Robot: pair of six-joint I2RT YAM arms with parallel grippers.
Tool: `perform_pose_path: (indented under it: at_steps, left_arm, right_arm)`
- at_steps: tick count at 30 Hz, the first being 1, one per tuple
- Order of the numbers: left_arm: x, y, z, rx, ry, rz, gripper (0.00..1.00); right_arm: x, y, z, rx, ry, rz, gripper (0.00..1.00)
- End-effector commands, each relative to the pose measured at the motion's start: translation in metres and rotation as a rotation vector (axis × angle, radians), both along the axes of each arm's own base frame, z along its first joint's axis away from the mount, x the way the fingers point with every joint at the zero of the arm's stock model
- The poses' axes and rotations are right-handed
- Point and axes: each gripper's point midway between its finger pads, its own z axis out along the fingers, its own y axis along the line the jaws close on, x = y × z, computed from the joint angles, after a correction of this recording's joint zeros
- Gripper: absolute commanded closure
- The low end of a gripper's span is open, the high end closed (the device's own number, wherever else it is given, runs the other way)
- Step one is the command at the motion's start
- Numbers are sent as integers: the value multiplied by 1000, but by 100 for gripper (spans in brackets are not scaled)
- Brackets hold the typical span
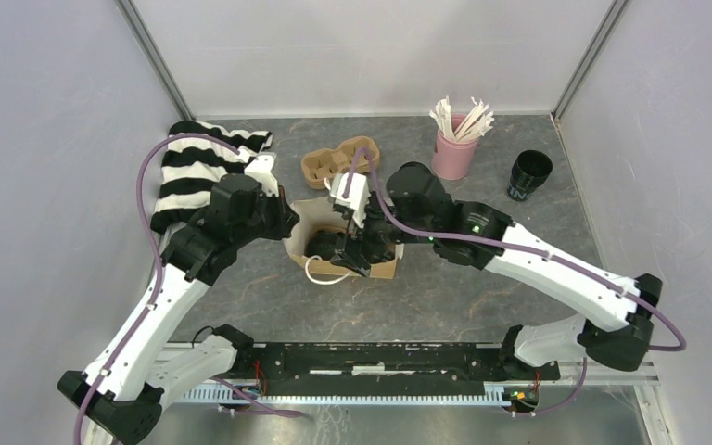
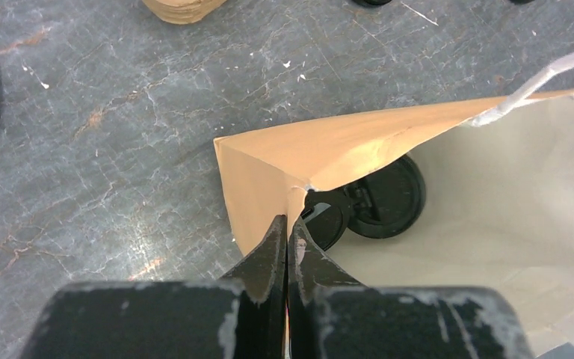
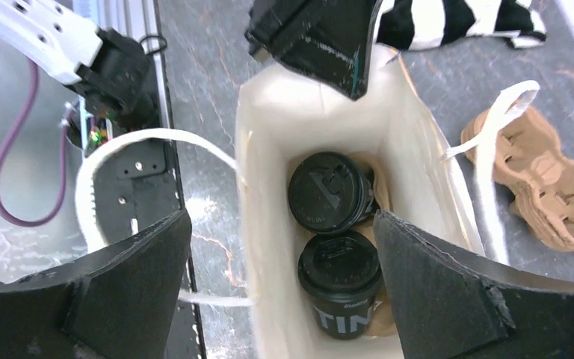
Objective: Pack the takeout coffee
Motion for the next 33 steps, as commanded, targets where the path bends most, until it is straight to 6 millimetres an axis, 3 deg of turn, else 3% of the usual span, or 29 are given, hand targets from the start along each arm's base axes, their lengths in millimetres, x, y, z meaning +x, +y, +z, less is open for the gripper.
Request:
perform_pose_path:
  at_steps: [1, 5, 8, 11, 15, 23, 27, 30, 33]
  left_arm:
    - [2, 2, 13, -41, 26, 68, 98]
    - [3, 1, 15, -53, 45, 87, 98]
    - [5, 4, 12, -38, 71, 115, 98]
    - [5, 4, 12, -27, 81, 112, 91]
    - [6, 6, 18, -38, 65, 128, 81]
    - [4, 11, 42, -31, 21, 129, 54]
    - [0, 18, 65, -29, -40, 129, 40]
    - [-6, 21, 86, -33, -92, 102, 32]
    - [-15, 20, 109, -55, -151, 55, 30]
  right_arm:
    - [-4, -10, 36, 121, 5, -25, 2]
    - [4, -24, 41, 135, 51, -96, 2]
    - [44, -54, 55, 167, 82, -353, 4]
    - [86, -93, 71, 182, -2, -593, 2]
    - [151, -169, 70, 147, -53, -1054, 2]
    - [259, -232, 47, 206, 37, -1286, 3]
    - [306, -261, 18, 268, 73, -1315, 20]
    - [337, -269, 3, 302, 98, -1245, 39]
    - [358, -270, -8, 329, 111, -1179, 54]
